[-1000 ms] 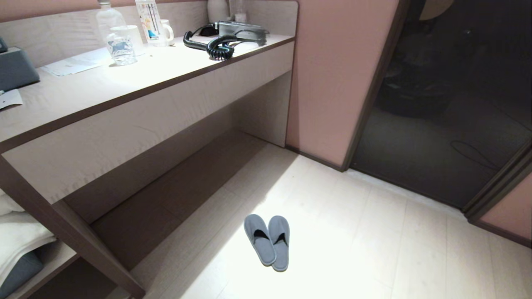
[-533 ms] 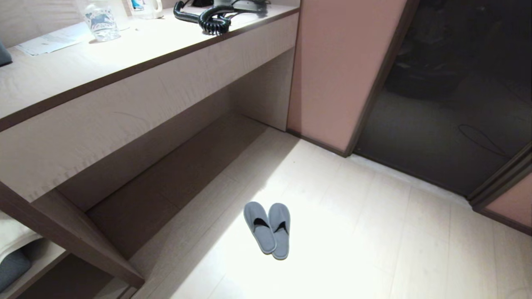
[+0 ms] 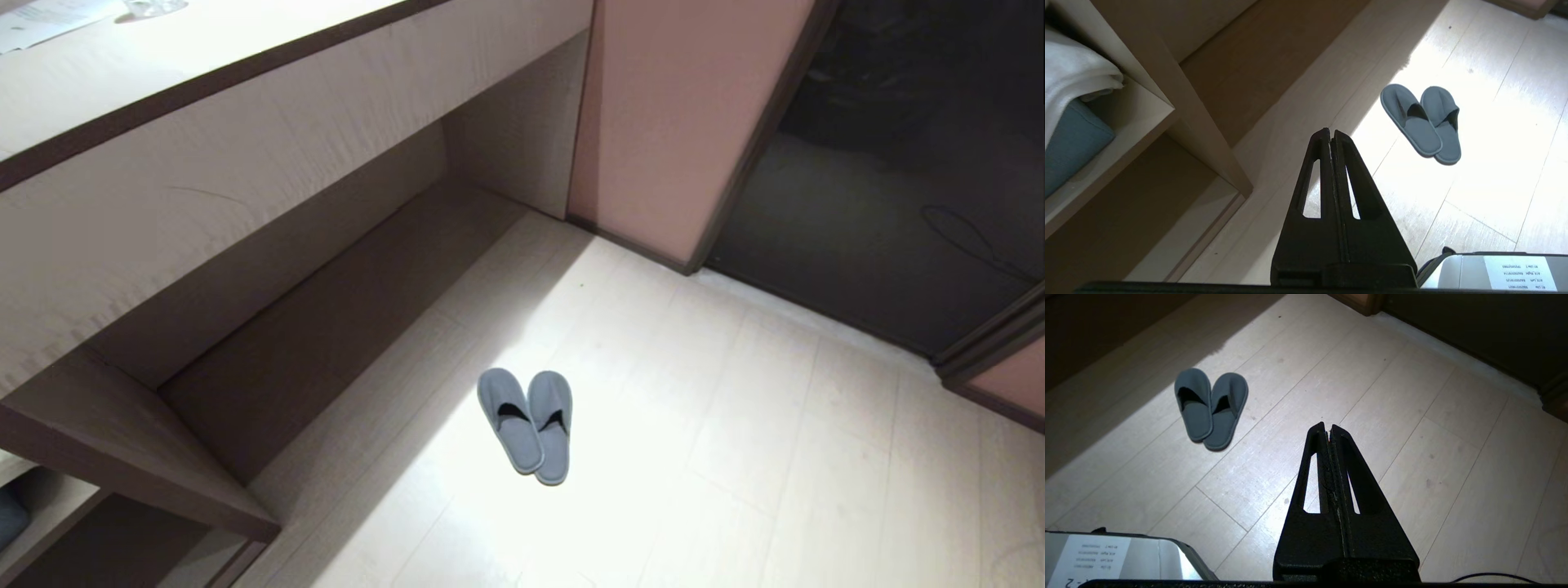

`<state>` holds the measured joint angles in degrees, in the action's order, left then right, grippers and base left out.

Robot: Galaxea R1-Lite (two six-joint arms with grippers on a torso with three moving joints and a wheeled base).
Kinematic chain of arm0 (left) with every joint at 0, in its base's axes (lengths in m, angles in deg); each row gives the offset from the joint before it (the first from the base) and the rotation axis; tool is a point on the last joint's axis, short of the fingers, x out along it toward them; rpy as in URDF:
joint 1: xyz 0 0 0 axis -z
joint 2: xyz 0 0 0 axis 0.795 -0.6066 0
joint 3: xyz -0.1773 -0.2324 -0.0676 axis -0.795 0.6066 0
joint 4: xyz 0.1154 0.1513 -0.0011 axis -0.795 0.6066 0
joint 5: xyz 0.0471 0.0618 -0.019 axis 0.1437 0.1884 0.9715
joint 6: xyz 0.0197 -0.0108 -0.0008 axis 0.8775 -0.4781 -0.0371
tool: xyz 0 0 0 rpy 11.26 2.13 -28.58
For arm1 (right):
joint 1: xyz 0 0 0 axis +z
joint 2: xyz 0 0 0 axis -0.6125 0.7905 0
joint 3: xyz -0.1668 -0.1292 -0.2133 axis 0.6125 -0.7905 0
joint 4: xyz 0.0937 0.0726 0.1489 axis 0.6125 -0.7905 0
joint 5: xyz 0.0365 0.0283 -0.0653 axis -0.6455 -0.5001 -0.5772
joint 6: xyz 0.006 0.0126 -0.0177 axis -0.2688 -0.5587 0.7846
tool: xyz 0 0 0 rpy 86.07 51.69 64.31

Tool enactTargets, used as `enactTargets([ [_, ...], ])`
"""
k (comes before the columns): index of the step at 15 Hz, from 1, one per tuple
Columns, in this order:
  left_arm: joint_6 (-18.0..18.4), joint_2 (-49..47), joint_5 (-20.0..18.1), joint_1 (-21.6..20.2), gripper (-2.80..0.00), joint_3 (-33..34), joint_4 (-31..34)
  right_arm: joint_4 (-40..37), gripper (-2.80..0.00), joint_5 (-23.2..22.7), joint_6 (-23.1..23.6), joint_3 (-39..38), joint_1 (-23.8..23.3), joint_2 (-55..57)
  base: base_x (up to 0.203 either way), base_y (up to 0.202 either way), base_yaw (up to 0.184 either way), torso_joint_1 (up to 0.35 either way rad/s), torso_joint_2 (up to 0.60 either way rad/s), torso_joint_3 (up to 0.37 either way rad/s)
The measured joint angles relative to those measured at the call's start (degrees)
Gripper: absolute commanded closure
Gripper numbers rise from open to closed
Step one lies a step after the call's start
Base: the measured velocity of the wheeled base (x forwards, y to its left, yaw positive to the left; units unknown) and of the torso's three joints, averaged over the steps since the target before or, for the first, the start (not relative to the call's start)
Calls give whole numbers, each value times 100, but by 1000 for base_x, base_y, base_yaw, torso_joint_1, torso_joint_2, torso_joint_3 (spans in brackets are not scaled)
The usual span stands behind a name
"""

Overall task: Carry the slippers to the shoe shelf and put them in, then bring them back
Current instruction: Pick up the slippers on the floor

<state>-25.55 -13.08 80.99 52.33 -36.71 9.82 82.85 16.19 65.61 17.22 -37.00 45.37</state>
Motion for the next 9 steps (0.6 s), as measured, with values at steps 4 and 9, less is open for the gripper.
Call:
enactTargets([
  [4,-3,0,0,0,0,0,0,0,0,-1,-1,0,0,0,0,0,0,4,3,-197],
  [9,-5,0,0,0,0,0,0,0,0,-1,-6,0,0,0,0,0,0,4,3,-199],
])
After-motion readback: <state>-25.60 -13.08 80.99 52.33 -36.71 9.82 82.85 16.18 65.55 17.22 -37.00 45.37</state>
